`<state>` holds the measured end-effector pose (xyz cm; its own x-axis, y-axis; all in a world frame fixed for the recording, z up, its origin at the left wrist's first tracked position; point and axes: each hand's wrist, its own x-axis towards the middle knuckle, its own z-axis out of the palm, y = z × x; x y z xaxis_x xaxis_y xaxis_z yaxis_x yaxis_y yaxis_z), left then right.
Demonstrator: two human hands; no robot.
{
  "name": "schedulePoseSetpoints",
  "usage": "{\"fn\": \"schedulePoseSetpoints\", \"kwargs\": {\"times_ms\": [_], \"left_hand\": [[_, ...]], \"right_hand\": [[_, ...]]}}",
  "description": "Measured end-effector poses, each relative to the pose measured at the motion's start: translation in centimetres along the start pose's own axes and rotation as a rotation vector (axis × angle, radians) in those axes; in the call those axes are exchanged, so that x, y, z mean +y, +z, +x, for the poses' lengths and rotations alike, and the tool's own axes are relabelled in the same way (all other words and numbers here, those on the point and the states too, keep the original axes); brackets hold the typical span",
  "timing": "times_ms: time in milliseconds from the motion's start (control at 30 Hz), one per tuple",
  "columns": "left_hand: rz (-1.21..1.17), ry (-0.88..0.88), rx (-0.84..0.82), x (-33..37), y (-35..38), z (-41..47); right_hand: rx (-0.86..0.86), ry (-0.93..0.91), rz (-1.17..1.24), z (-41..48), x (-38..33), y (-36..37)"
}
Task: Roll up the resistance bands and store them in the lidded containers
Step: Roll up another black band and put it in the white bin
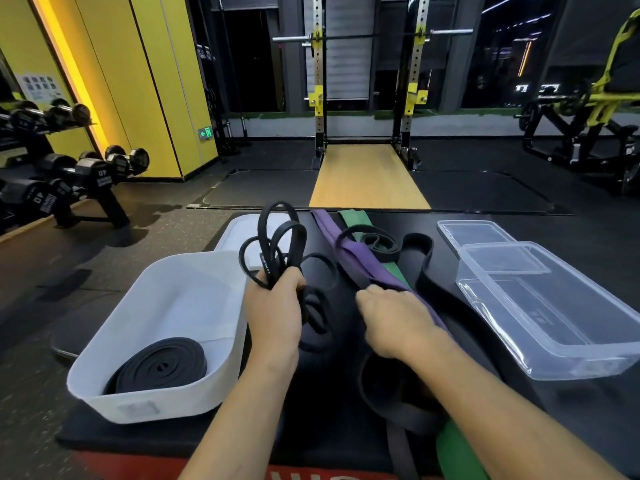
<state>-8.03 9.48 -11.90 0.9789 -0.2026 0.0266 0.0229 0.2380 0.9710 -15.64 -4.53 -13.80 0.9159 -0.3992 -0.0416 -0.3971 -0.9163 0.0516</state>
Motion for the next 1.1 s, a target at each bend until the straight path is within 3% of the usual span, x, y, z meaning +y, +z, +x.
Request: {"fn": "schedulePoseSetpoints", "kwargs": {"times_ms": [133,300,400,467,533,567,633,667,700,833,867,1000,1100], "left_hand": [[0.024,-0.090,-0.031,-1.2,-0.1,-0.3],[0.061,-0.293,-0.153,-1.4,-0.7,0.0],[-0.013,-0.326,-0.226,-1.7,-0.7,0.2],[-0.023,-0.301,-0.261,-2.0,-0.5,0.3],[-0.059,-0.255,-0.339,-2.1,-0.4,0.0],[-0.059,-0.231,-0.391,-2.2,-0.4,-0.2],[0.088,-0.131,-0.467,-2.8,-0.6,0.2],[0.215,-0.050,-0.475,-3.4,-0.8,0.7],[0.353,0.041,-0.461,-3.9,-0.9,1.2],[1.132,0.216,-0.437,-4.6,-1.2,1.5],[1.236,0.287,-0.434,-4.4,-1.3,1.3],[1.044,0.668,-0.469,-4.3,-1.9,1.8],[0.935,0.635,-0.449,-5.1,-2.0,3.0]], "right_hand": [[0.041,0.101,-0.222,-0.6,2.5,-0.5],[-0.047,0.240,-0.324,-0.7,3.8,-1.6],[0.014,0.208,-0.263,-0.5,2.7,-1.5],[0.140,0.117,-0.186,-0.1,2.0,-1.2],[0.299,-0.027,0.010,0.4,1.4,-1.1],[0.319,-0.075,0.275,0.3,1.0,-1.6],[0.142,-0.069,0.999,0.1,0.2,-3.1],[0.021,-0.030,1.250,0.0,-0.2,-3.8],[-0.071,0.032,1.326,0.2,-0.4,-4.5],[-0.093,0.358,1.319,1.2,0.5,-4.0],[-0.097,0.400,1.295,1.5,0.9,-3.7],[-0.194,0.365,1.081,1.3,1.5,-3.4],[-0.248,0.241,0.541,1.3,2.3,-3.6]]}}
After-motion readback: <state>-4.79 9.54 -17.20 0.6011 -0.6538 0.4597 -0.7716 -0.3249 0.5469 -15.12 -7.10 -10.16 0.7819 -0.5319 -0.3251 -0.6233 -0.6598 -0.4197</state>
